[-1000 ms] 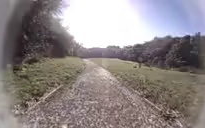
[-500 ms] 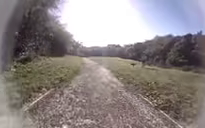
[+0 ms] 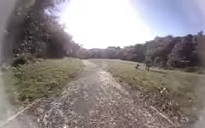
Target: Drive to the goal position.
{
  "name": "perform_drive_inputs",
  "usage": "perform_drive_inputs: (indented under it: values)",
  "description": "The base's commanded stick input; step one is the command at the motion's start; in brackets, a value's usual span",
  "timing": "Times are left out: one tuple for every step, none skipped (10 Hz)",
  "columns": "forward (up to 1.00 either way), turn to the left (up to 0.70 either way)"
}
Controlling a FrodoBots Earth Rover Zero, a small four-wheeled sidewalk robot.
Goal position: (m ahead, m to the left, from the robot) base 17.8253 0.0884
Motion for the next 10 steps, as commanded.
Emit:
perform_drive_inputs:
  values:
    - [1.0, 0.01]
    - [1.0, 0.01]
    - [1.0, 0.01]
    - [1.0, 0.01]
    - [1.0, 0.01]
    - [1.0, 0.01]
    - [1.0, 0.01]
    - [1.0, 0.01]
    - [1.0, 0.01]
    - [1.0, 0.01]
